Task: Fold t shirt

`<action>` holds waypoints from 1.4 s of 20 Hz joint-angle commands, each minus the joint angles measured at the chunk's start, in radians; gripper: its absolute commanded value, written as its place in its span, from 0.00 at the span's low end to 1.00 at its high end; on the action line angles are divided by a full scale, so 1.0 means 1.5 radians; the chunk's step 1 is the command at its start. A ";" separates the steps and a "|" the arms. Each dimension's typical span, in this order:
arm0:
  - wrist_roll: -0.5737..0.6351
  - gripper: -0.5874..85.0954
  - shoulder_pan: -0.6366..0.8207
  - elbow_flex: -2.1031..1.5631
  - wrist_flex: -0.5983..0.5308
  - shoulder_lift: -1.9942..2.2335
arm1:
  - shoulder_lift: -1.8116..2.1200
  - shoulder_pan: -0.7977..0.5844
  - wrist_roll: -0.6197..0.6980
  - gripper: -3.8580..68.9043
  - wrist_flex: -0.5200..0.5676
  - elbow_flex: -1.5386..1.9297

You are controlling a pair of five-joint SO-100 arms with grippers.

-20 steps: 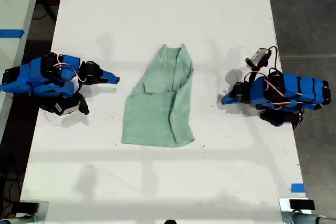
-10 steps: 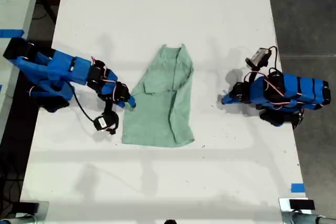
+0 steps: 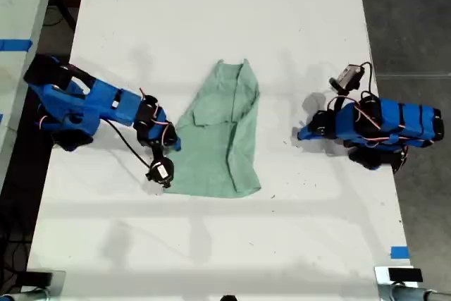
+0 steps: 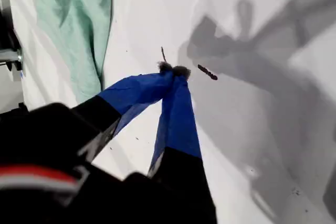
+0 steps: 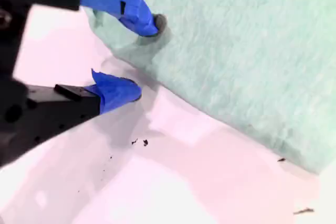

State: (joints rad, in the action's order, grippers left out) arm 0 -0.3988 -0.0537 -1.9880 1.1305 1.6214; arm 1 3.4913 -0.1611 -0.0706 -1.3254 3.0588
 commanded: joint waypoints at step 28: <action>0.304 0.01 0.077 0.691 0.041 -0.281 | 0.008 0.002 0.006 0.03 -0.007 0.020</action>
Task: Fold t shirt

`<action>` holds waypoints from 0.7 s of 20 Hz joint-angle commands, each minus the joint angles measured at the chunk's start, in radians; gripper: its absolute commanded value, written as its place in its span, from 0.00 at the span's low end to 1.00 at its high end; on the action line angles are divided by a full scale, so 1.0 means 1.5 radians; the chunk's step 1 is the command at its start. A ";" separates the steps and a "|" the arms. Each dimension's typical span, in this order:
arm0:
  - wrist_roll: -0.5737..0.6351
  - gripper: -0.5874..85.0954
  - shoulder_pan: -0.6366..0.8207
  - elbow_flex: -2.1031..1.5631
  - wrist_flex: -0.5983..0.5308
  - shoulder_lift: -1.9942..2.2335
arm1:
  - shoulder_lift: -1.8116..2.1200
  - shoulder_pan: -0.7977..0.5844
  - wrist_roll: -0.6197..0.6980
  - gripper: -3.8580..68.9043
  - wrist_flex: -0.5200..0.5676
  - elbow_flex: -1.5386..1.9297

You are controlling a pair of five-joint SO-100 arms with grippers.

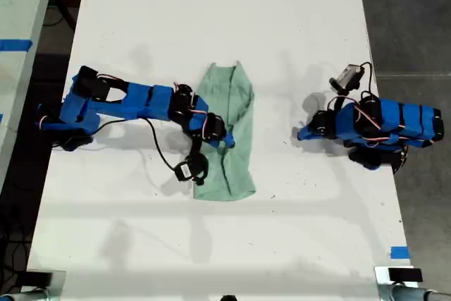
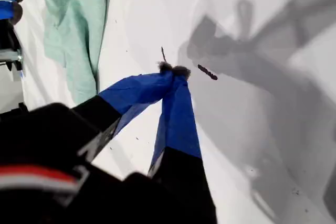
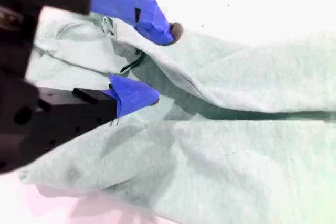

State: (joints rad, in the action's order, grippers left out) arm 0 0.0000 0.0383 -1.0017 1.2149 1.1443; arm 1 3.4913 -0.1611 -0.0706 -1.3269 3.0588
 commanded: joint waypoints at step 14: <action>0.032 0.00 0.111 -1.202 -0.412 1.166 | 0.008 -0.002 0.005 0.03 -0.003 0.020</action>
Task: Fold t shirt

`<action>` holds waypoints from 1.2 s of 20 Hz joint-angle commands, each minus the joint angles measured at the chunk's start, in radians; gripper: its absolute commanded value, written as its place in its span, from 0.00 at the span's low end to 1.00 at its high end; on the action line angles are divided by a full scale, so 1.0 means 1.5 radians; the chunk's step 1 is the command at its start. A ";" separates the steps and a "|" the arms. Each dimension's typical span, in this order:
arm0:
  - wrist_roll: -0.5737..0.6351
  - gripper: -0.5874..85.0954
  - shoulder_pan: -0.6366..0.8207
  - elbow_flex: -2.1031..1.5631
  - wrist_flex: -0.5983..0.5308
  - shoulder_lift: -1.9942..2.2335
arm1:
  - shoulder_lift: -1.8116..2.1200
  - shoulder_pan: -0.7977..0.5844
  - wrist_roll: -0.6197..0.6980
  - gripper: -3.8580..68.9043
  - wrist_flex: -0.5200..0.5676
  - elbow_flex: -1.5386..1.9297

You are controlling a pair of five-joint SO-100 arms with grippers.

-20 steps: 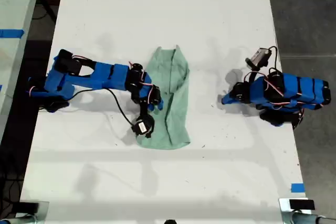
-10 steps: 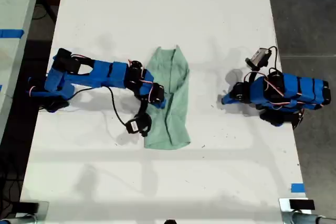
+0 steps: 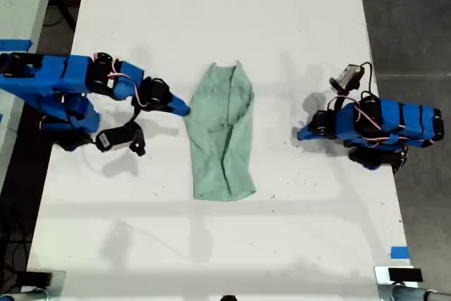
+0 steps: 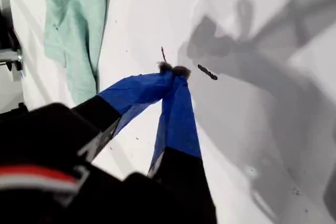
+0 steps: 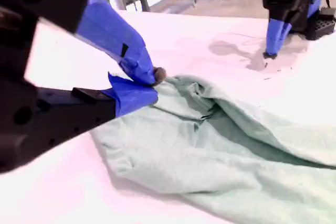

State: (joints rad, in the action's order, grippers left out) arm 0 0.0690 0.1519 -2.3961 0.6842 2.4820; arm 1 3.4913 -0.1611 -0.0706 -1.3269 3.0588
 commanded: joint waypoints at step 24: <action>0.017 0.01 0.127 -0.547 0.144 0.749 | 0.009 -0.027 -0.020 0.03 0.033 0.027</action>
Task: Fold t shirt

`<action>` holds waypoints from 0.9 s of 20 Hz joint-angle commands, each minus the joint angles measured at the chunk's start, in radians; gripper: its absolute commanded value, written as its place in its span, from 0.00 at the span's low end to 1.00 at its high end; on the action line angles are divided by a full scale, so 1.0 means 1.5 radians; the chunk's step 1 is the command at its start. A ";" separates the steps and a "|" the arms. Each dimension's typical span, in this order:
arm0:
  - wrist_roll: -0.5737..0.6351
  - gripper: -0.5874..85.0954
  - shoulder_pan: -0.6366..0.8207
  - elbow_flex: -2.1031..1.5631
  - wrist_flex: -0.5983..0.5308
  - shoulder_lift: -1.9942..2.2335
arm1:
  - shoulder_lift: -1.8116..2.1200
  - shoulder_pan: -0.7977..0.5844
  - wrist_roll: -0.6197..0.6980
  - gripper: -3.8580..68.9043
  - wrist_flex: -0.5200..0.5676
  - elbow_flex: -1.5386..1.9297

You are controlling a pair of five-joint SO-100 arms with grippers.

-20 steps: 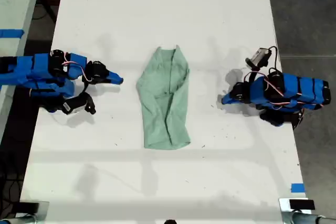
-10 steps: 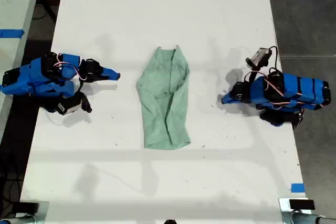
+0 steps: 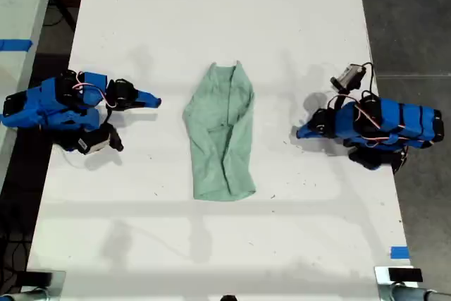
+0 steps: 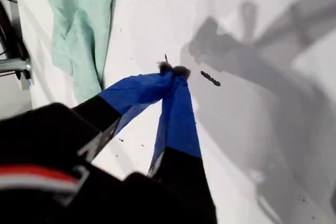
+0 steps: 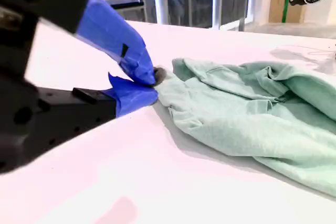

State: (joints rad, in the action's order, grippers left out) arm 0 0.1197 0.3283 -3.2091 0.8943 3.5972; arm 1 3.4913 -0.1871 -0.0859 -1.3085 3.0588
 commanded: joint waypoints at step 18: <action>-0.011 0.01 0.009 -0.001 0.009 0.005 | 0.009 0.006 -0.010 0.02 0.011 0.029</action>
State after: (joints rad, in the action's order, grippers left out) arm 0 0.1104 0.3313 -3.2091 0.9035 3.5972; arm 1 3.4913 -0.1917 -0.1120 -1.3085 3.0588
